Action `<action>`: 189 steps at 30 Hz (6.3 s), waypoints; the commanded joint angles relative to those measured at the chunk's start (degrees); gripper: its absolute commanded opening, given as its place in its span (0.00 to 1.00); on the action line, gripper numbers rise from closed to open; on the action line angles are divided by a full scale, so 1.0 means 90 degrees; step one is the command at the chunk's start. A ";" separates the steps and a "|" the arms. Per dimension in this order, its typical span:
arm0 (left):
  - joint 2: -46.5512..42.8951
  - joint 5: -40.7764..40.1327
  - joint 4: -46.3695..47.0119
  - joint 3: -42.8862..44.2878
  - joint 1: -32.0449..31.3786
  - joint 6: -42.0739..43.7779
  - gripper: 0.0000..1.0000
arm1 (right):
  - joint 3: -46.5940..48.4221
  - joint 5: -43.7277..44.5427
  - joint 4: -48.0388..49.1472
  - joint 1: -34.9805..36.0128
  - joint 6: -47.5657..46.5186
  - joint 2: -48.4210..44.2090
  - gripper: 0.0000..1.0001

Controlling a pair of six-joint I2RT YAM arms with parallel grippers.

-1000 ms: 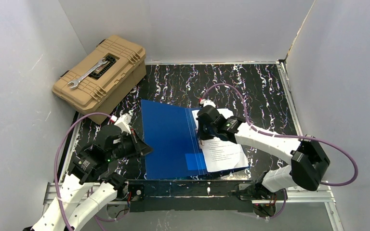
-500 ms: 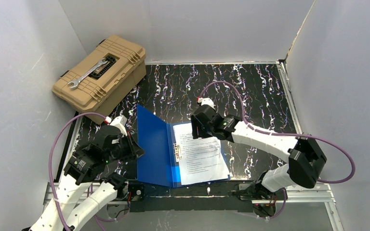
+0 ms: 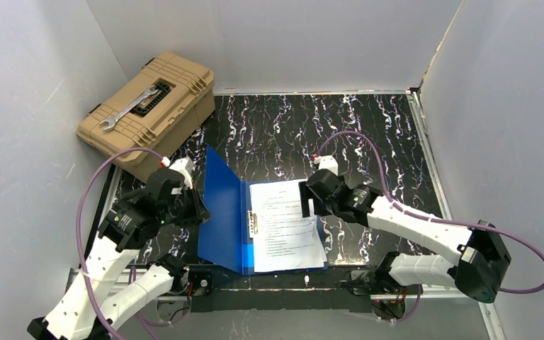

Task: Put the files into the folder

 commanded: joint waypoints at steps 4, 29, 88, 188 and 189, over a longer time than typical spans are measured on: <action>0.0462 -0.0140 0.0076 0.0481 0.0031 0.0458 0.05 | -0.0806 -0.0817 0.0467 -0.0035 0.0480 -0.0501 0.93; 0.0820 0.3479 0.3068 -0.0398 -0.0018 -0.0125 0.72 | -0.2860 -0.2619 0.2725 -0.0632 0.1385 -0.0525 0.95; 0.2612 -0.0594 0.3462 -0.1641 -0.1749 -0.0683 0.96 | -0.0919 -0.1676 0.1387 -0.0297 0.0768 -0.0261 0.01; -0.0015 -0.1430 0.1569 -0.0230 -0.0909 0.1254 0.98 | 0.0643 0.1124 -0.0514 0.0357 -0.0365 -0.2262 0.99; -0.0126 -0.1384 0.1564 -0.0246 -0.0915 0.1324 0.98 | 0.0567 0.1201 -0.0464 0.0353 -0.0410 -0.2333 0.99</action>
